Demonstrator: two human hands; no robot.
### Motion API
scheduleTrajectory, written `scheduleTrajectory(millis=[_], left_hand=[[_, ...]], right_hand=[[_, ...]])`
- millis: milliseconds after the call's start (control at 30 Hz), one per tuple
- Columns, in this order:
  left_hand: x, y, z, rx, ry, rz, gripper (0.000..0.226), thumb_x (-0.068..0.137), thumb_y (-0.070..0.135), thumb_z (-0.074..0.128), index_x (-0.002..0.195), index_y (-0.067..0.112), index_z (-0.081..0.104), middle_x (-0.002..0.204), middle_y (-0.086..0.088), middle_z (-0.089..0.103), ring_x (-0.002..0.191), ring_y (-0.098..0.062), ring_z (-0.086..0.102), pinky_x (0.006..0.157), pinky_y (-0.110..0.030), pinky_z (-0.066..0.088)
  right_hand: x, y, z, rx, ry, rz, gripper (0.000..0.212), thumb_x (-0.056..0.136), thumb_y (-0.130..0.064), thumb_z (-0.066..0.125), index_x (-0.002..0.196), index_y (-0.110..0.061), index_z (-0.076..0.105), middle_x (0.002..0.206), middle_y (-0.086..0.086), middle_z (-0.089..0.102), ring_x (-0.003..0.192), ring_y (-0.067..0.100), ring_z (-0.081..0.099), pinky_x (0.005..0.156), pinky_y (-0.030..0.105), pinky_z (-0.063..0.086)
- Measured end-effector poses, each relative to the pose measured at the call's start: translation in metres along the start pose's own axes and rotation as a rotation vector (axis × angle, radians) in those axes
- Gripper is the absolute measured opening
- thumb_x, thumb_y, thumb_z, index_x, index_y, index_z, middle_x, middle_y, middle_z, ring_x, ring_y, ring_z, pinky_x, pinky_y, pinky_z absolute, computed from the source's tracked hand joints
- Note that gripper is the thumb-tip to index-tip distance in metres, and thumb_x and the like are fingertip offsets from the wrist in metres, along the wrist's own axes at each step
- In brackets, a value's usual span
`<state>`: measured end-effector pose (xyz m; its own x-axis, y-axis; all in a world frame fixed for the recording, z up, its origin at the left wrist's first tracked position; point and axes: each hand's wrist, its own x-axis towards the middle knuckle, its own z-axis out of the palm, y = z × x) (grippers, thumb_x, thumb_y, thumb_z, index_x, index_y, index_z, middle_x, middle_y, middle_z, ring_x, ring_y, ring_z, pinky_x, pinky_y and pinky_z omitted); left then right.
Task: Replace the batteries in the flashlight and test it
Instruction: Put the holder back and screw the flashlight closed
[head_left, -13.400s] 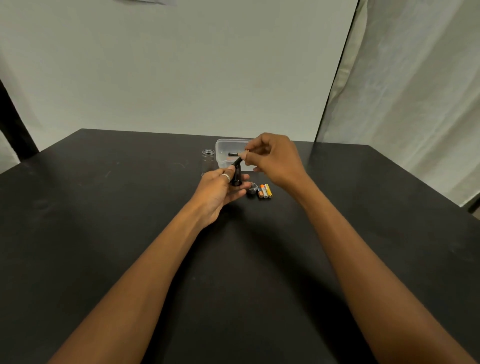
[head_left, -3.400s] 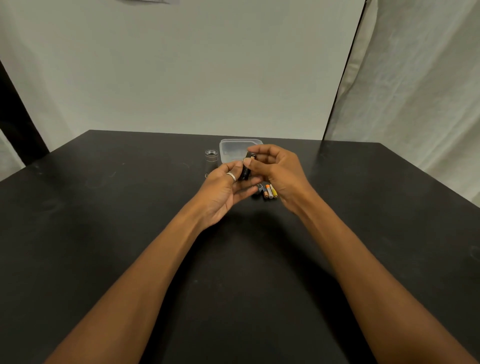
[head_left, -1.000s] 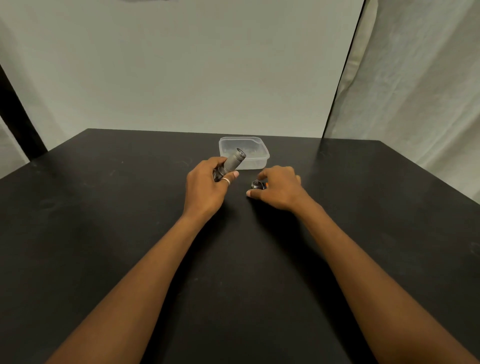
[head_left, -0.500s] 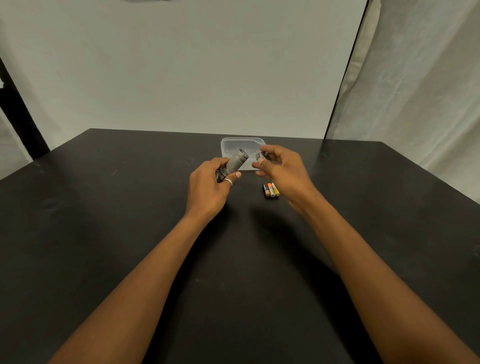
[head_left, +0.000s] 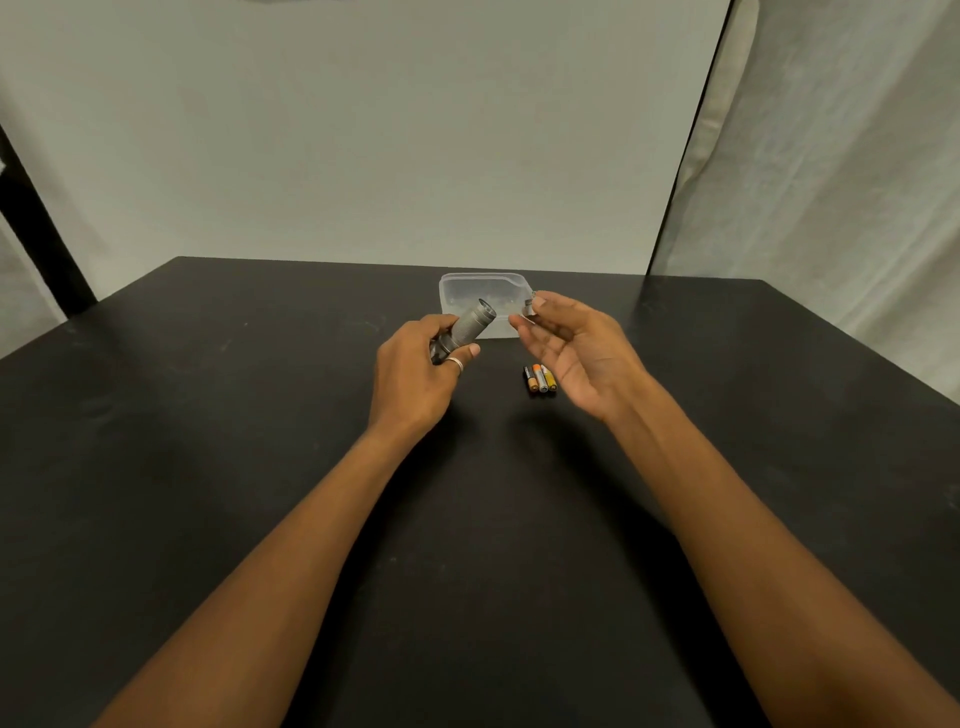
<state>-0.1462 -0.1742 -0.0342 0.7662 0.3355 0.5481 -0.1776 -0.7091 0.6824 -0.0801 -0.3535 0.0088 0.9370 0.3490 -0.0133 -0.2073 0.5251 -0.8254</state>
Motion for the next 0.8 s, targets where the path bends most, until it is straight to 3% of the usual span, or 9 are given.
scheduleTrajectory(millis=[100, 233, 367, 567, 700, 800], left_hand=[[0.000, 0.000, -0.001, -0.001, -0.003, 0.003, 0.038, 0.091, 0.030, 0.075, 0.126, 0.018, 0.068, 0.111, -0.003, 0.068, 0.094, -0.015, 0.060, 0.078, -0.021, 0.044], [0.000, 0.000, 0.000, 0.005, 0.000, 0.002, 0.038, 0.091, 0.029, 0.076, 0.126, 0.018, 0.068, 0.111, -0.004, 0.067, 0.093, -0.015, 0.059, 0.078, -0.023, 0.045], [-0.001, 0.000, 0.000, 0.012, 0.007, 0.015, 0.038, 0.090, 0.028, 0.077, 0.125, 0.019, 0.068, 0.108, -0.002, 0.066, 0.091, -0.014, 0.058, 0.076, -0.021, 0.044], [-0.001, 0.000, -0.001, 0.035, 0.023, 0.029, 0.038, 0.087, 0.024, 0.080, 0.123, 0.020, 0.070, 0.108, -0.001, 0.067, 0.091, -0.014, 0.060, 0.080, -0.025, 0.048], [-0.001, 0.001, -0.002, 0.029, 0.021, 0.025, 0.037, 0.086, 0.024, 0.080, 0.122, 0.021, 0.071, 0.109, -0.001, 0.066, 0.094, -0.015, 0.060, 0.083, -0.028, 0.049], [-0.002, 0.002, -0.002, 0.036, 0.020, 0.029, 0.036, 0.086, 0.023, 0.080, 0.121, 0.020, 0.071, 0.110, -0.002, 0.067, 0.096, -0.017, 0.061, 0.085, -0.033, 0.052]], right_hand=[[0.000, 0.002, -0.002, 0.050, 0.004, 0.034, 0.012, 0.088, 0.007, 0.072, 0.099, 0.005, 0.067, 0.094, 0.018, 0.077, 0.096, 0.031, 0.077, 0.076, 0.028, 0.063], [0.001, 0.004, -0.005, 0.030, 0.012, 0.042, 0.026, 0.088, 0.006, 0.072, 0.113, 0.007, 0.066, 0.100, 0.019, 0.077, 0.094, 0.027, 0.078, 0.075, 0.026, 0.062], [0.003, 0.000, -0.002, -0.053, -0.060, -0.027, 0.032, 0.090, 0.006, 0.070, 0.122, 0.006, 0.065, 0.112, 0.019, 0.073, 0.101, 0.025, 0.076, 0.089, 0.029, 0.061], [-0.004, 0.001, 0.006, -0.342, -0.117, -0.148, 0.027, 0.090, 0.007, 0.070, 0.112, -0.008, 0.073, 0.117, 0.017, 0.072, 0.110, 0.027, 0.073, 0.091, 0.032, 0.061], [-0.006, 0.003, 0.008, -0.515, -0.077, -0.218, 0.028, 0.090, 0.006, 0.071, 0.115, -0.005, 0.071, 0.103, 0.006, 0.073, 0.100, 0.021, 0.071, 0.097, 0.038, 0.059], [-0.006, 0.004, 0.008, -0.608, -0.067, -0.246, 0.029, 0.089, 0.006, 0.071, 0.116, -0.004, 0.071, 0.102, 0.003, 0.073, 0.098, 0.017, 0.070, 0.098, 0.035, 0.059]])
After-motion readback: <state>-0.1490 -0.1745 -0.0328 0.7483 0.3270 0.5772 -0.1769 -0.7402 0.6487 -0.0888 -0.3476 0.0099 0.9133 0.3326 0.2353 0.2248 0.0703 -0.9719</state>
